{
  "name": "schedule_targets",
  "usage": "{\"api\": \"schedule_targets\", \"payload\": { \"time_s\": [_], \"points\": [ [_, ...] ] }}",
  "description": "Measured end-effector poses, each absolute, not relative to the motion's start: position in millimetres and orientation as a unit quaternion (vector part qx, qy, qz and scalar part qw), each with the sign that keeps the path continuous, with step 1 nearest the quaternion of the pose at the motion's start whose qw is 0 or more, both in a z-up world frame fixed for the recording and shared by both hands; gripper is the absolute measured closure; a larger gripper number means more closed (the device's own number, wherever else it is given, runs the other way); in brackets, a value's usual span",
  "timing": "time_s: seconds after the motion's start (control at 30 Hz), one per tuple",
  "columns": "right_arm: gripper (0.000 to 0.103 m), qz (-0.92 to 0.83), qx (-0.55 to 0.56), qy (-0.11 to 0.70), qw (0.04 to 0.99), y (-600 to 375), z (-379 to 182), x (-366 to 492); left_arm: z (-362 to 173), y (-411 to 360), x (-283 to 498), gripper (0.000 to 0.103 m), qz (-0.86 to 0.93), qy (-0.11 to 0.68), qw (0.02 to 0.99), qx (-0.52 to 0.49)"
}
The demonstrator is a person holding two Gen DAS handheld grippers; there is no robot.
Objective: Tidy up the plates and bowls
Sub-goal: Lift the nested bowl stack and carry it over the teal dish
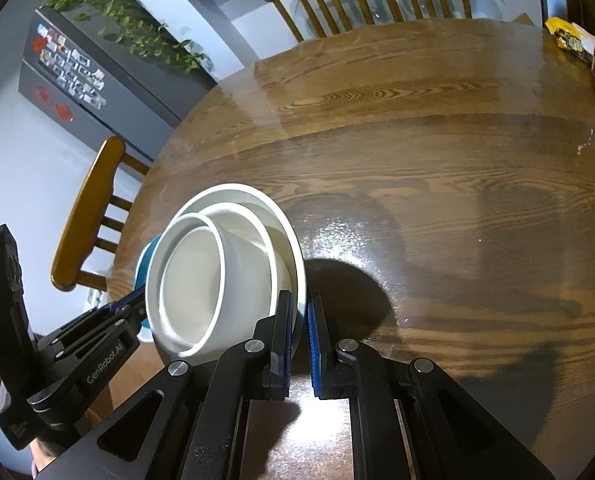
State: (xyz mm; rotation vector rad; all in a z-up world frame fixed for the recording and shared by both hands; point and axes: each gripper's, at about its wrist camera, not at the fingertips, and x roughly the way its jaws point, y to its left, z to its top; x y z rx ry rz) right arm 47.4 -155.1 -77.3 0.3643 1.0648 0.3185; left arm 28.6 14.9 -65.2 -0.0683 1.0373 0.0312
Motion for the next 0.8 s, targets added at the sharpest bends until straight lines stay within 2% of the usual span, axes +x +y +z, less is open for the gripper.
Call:
{"api": "schedule_targets", "payload": {
  "time_s": [0.8],
  "points": [
    [0.093, 0.183, 0.136, 0.492, 0.840, -120.4, -55.8, 44.0, -46.3, 41.3, 9.7, 0.100, 0.051, 0.472, 0.879, -0.052]
  ]
}}
